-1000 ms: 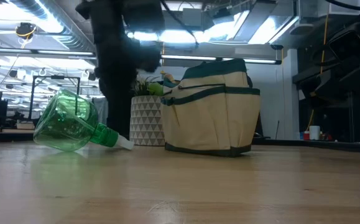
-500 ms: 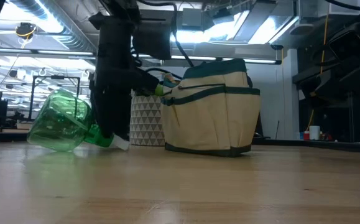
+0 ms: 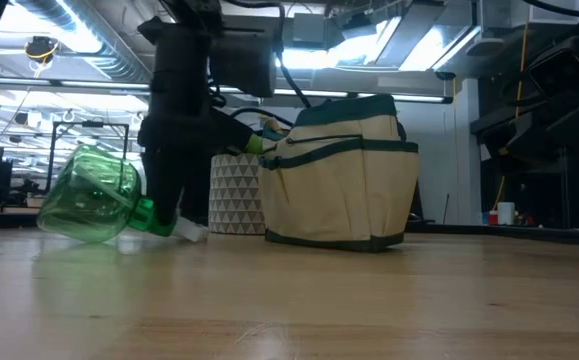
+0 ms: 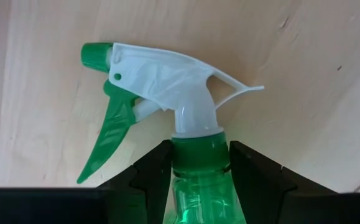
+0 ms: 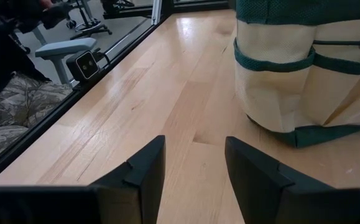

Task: Pick & Place Garden tools in Gardening bag
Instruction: Put the spray bottle into the gardening bag

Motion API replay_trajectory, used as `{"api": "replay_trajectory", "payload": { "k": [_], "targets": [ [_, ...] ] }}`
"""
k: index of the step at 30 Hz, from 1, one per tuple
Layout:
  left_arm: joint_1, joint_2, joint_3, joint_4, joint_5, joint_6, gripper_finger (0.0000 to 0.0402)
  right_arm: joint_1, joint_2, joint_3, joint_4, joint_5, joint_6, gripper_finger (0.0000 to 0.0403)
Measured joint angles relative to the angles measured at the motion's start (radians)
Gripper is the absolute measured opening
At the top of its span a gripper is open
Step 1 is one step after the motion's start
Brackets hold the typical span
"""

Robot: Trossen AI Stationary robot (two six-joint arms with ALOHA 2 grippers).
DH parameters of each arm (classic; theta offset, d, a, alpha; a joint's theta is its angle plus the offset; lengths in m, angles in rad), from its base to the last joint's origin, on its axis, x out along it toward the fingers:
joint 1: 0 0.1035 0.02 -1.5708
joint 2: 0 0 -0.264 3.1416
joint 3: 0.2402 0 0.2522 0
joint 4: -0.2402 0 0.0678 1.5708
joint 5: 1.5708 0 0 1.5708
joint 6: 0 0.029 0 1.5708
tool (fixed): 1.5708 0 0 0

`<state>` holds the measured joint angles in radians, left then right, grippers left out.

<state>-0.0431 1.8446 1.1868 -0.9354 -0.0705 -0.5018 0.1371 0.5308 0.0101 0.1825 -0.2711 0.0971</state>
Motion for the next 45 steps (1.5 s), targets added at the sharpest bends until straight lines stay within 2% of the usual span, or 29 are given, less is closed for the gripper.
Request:
{"api": "replay_trajectory", "payload": {
  "k": [4,10,17,24,31,36,41,45],
  "targets": [
    [-0.02,0.001,-0.001,-0.01,-0.045,0.024,0.0148,0.0,0.0,0.0,0.0,0.0,0.0,0.0169],
    [-0.042,0.0,-0.001,-0.014,-0.059,0.028,0.0118,0.0,0.0,0.0,0.0,0.0,0.0,0.0169],
    [-0.062,-0.016,-0.006,-0.01,-0.091,0.03,0.0118,0.0,0.0,0.0,0.0,-0.001,0.0,0.017],
    [-0.077,-0.143,-0.006,-0.007,-0.14,0.028,0.0108,0.0,0.0,0.0,0.0,-0.003,0.0,0.017],
    [-0.115,-0.313,-0.005,-0.004,-0.27,-0.012,0.0099,0.0,0.0,0.0,0.0,-0.003,0.0,0.017],
    [-0.161,-0.416,-0.004,0.006,-0.442,-0.043,0.0086,0.0,0.0,0.0,0.0,-0.002,0.0,0.017],
    [-0.207,-0.474,-0.004,0.095,-0.569,-0.014,0.005,0.0,0.0,0.0,0.0,-0.002,0.0,0.017],
    [-0.233,-0.482,-0.004,0.164,-0.611,0.045,0.0014,0.0,0.0,0.0,0.0,0.0,0.0,0.017]
  ]
}}
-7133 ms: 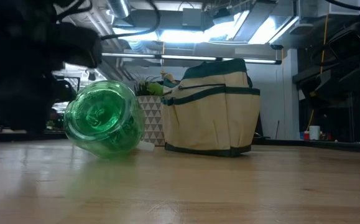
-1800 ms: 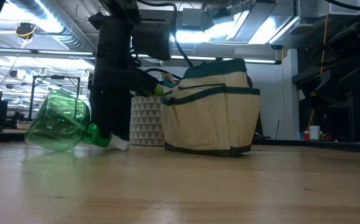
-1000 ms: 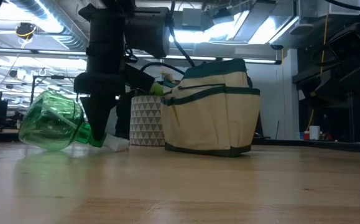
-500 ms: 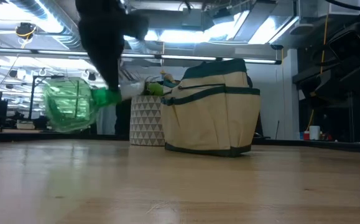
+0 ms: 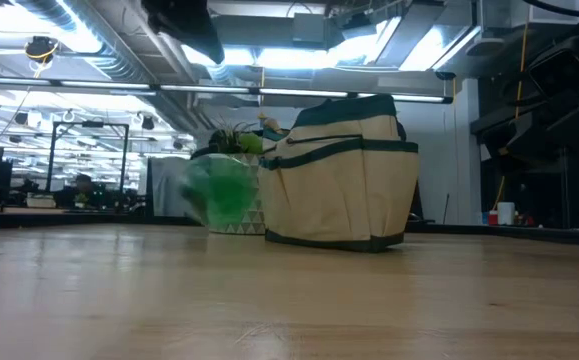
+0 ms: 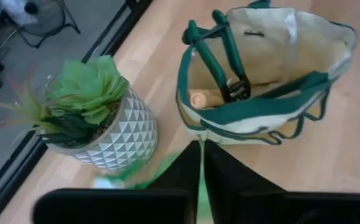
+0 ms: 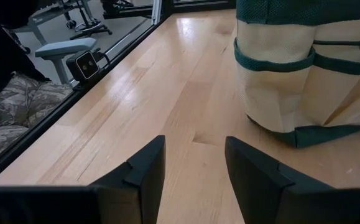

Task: Pick & Place Garden tools in Gardening bag
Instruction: Put the spray bottle into the gardening bag

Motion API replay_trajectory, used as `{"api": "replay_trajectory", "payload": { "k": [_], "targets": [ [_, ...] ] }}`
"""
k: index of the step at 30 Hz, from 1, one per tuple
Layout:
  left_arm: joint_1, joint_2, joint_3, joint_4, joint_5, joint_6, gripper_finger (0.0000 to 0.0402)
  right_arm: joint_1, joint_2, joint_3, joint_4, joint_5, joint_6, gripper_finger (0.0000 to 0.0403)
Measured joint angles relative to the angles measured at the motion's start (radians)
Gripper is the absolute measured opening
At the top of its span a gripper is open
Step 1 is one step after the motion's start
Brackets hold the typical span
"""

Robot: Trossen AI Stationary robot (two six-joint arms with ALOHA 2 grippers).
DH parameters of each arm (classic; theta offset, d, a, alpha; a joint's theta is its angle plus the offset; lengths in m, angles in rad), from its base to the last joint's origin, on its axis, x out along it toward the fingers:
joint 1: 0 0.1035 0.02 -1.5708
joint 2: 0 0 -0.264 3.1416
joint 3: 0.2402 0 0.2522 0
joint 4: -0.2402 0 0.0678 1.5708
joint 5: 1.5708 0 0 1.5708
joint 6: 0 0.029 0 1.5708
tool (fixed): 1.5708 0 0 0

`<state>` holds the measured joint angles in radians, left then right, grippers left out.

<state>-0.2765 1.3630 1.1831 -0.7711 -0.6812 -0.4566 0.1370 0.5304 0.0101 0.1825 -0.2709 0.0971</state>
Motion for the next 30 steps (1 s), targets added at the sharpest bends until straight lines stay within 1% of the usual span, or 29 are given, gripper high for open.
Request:
{"api": "replay_trajectory", "payload": {
  "k": [2,7,10,13,16,19,21,23,25,28,30],
  "targets": [
    [-0.006,-0.002,0.0,-0.003,-0.001,0.003,0.0003,0.0,0.0,0.0,0.0,0.001,0.0,0.017],
    [-0.006,-0.002,0.001,-0.018,0.004,-0.023,0.0005,0.0,0.0,0.0,0.0,0.0,0.0,0.017],
    [-0.006,-0.002,0.001,-0.041,0.034,-0.047,0.0004,0.0,0.0,0.0,0.0,0.0,0.0,0.017],
    [-0.007,-0.002,0.001,-0.122,0.027,-0.124,0.0007,0.0,0.0,0.0,0.0,0.0,0.0,0.017],
    [0.001,-0.002,0.002,-0.274,0.025,-0.241,0.0017,0.0,0.0,0.0,0.0,0.0,0.0,0.017],
    [0.031,0.005,0.002,-0.419,0.034,-0.356,0.0037,0.0,0.0,0.0,0.0,0.0,0.0,0.017],
    [0.063,0.011,0.002,-0.476,0.051,-0.406,0.0055,0.0,0.0,0.0,0.0,0.0,0.0,0.017],
    [0.102,0.014,0.002,-0.495,0.067,-0.436,0.0077,0.0,0.0,0.0,0.0,0.0,0.0,0.017],
    [0.151,0.022,0.002,-0.494,0.1,-0.424,0.01,0.0,0.0,0.0,0.0,0.0,0.0,0.017],
    [0.227,0.03,0.002,-0.492,0.115,-0.351,0.0133,0.0,0.0,0.0,0.0,0.0,0.0,0.017],
    [0.283,0.04,0.002,-0.487,0.145,-0.296,0.0154,0.0,0.0,0.0,0.0,0.0,0.0,0.017]
  ]
}}
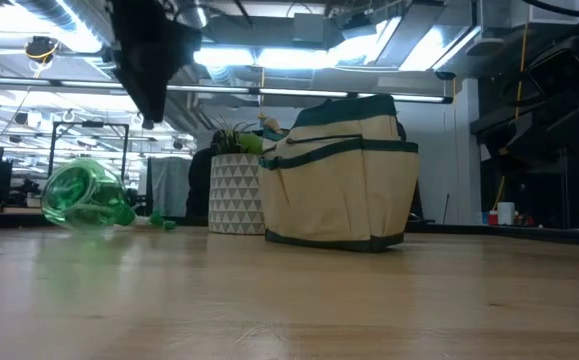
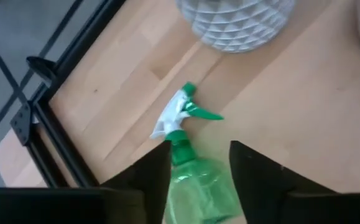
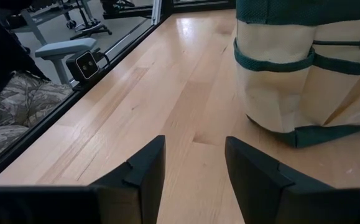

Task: Pick & Place Garden tools in Gardening bag
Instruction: Put the spray bottle into the gardening bag

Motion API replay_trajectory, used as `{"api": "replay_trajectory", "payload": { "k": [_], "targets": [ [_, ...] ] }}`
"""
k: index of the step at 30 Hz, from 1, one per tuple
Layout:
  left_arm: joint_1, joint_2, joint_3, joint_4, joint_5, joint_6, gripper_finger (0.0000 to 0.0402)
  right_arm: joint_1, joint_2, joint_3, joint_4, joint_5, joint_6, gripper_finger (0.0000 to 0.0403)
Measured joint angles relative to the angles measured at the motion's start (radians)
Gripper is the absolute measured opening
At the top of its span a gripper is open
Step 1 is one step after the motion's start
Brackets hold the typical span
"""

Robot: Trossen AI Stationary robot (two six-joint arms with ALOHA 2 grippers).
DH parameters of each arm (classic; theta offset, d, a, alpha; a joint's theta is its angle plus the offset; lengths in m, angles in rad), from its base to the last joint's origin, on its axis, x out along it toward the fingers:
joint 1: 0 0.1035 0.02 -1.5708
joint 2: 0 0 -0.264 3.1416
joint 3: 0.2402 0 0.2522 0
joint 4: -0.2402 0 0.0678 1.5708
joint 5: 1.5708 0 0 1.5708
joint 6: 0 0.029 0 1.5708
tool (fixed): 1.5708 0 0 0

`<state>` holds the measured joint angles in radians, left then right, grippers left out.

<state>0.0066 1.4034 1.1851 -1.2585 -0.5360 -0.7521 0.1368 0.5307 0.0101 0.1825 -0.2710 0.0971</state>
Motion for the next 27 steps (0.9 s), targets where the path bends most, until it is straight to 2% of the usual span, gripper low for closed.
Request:
{"api": "replay_trajectory", "payload": {
  "k": [5,11,19,24,27],
  "targets": [
    [0.135,0.004,-0.023,0.039,0.071,0.124,0.0196,0.0,0.0,0.0,-0.004,0.0,0.0,0.0169],
    [0.288,-0.022,-0.174,0.124,0.242,0.198,0.0223,0.0,0.0,0.0,-0.006,-0.001,0.0,0.0169],
    [0.516,-0.036,-0.349,0.372,0.492,0.316,0.0233,0.0,0.0,0.0,-0.006,-0.001,0.0,0.0169],
    [0.611,-0.032,-0.41,0.357,0.528,0.337,0.0231,0.0,0.0,0.0,-0.006,-0.001,0.0,0.0169],
    [0.625,-0.032,-0.462,0.392,0.619,0.345,0.0233,0.0,0.0,0.0,-0.006,-0.001,0.0,0.0169]
  ]
}}
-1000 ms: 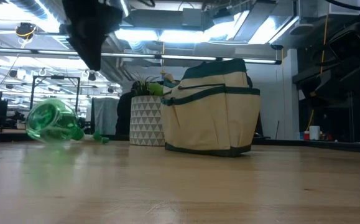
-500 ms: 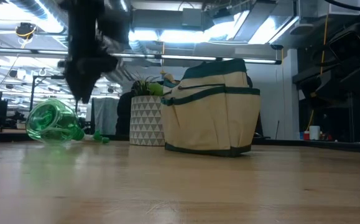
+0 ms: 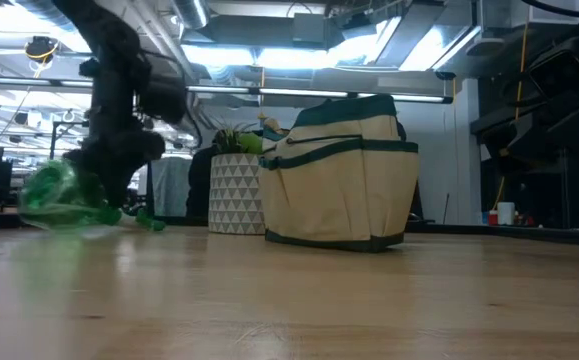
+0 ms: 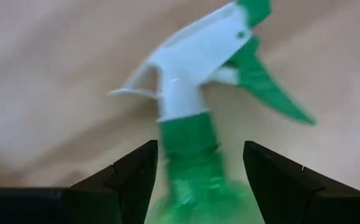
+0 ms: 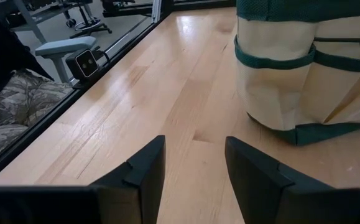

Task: Pick & Place Garden tools in Gardening bag
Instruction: Put the spray bottle into the gardening bag

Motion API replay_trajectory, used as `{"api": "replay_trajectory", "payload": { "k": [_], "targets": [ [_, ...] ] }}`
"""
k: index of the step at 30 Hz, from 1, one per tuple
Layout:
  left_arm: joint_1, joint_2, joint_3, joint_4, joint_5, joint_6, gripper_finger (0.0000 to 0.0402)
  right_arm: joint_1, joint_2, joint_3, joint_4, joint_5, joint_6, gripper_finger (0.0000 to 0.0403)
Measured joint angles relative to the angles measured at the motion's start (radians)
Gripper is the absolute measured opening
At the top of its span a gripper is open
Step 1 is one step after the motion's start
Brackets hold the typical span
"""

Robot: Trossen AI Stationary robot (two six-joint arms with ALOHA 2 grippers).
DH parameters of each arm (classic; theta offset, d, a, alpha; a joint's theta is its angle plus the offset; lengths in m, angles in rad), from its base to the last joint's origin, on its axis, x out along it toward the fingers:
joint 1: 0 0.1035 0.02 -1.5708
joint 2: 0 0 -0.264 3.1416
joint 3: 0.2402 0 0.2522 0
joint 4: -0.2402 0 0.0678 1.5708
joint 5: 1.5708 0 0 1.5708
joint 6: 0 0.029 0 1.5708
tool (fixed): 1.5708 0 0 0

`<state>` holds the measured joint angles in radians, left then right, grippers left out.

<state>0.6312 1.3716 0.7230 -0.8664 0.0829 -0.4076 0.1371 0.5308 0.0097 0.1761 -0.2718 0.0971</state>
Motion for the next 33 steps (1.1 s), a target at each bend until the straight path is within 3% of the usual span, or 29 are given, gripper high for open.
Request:
{"api": "replay_trajectory", "payload": {
  "k": [5,11,18,33],
  "targets": [
    [-0.03,0.0,-0.098,0.082,0.128,-0.021,0.0231,0.0,0.0,0.0,0.0,0.0,0.0,0.0169],
    [-0.08,-0.006,-0.165,0.098,0.075,-0.029,0.0213,0.0,0.0,0.0,0.0,0.0,0.0,0.0169],
    [-0.152,-0.001,-0.138,0.103,-0.005,-0.035,0.0126,0.0,0.0,0.0,0.0,0.0,0.0,0.0169],
    [-0.345,0.001,-0.076,0.363,-0.049,-0.043,0.0124,0.0,0.0,0.0,-0.001,0.0,0.0,0.0169]
  ]
}}
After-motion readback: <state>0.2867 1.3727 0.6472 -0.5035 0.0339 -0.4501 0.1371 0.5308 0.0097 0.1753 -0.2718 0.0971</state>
